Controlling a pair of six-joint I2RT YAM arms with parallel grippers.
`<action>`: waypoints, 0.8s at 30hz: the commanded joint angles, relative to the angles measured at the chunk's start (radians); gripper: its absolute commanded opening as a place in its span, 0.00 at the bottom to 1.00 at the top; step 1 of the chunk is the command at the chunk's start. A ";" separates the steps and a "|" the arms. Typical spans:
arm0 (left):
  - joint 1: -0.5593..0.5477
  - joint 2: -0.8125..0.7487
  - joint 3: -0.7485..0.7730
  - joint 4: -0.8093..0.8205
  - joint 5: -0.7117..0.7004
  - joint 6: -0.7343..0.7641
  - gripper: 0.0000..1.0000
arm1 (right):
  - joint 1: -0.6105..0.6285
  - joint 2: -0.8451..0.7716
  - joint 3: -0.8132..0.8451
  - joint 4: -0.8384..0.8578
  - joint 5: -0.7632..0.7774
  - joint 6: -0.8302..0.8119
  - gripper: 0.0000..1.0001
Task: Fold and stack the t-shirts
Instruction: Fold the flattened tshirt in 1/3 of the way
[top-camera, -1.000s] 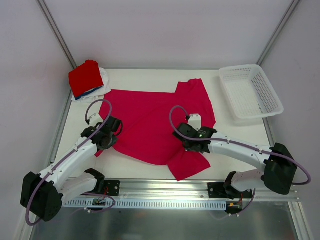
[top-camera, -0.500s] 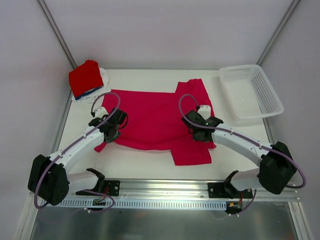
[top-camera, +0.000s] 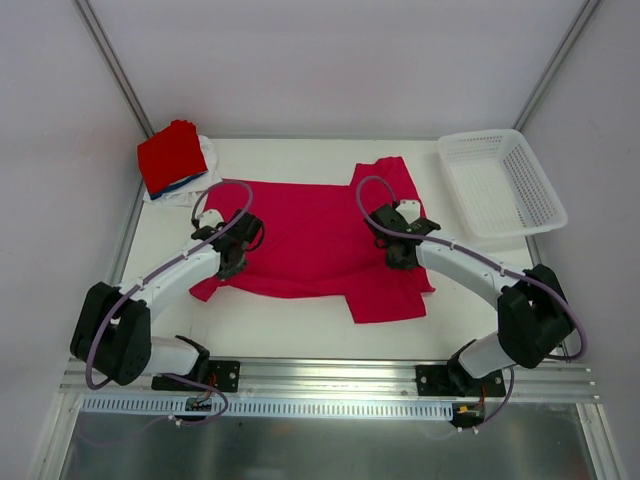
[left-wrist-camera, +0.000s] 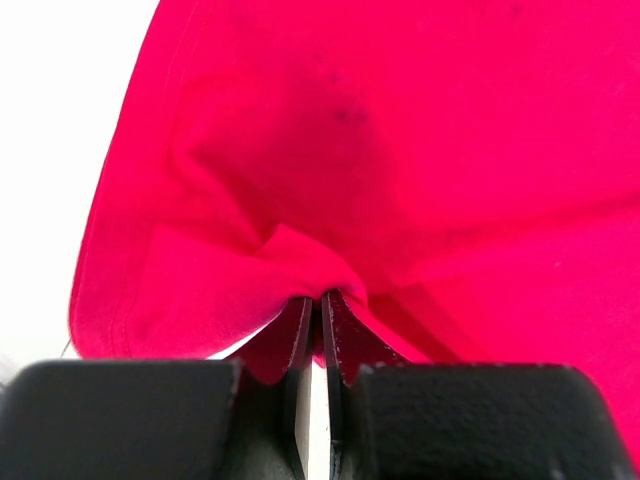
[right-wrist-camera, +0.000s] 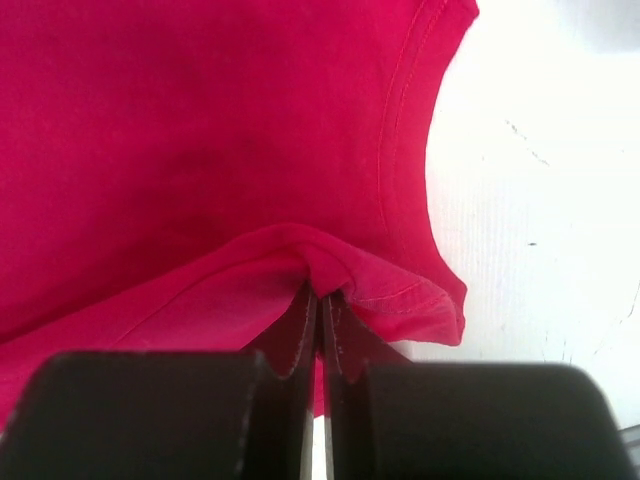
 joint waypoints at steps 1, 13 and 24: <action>0.002 0.021 0.054 0.023 -0.057 0.015 0.00 | -0.023 0.025 0.080 0.018 -0.006 -0.052 0.01; 0.068 0.070 0.046 0.077 -0.045 0.035 0.00 | -0.100 0.122 0.158 0.037 -0.032 -0.102 0.01; 0.123 0.119 0.045 0.127 -0.005 0.059 0.03 | -0.197 0.146 0.167 0.066 -0.072 -0.135 0.01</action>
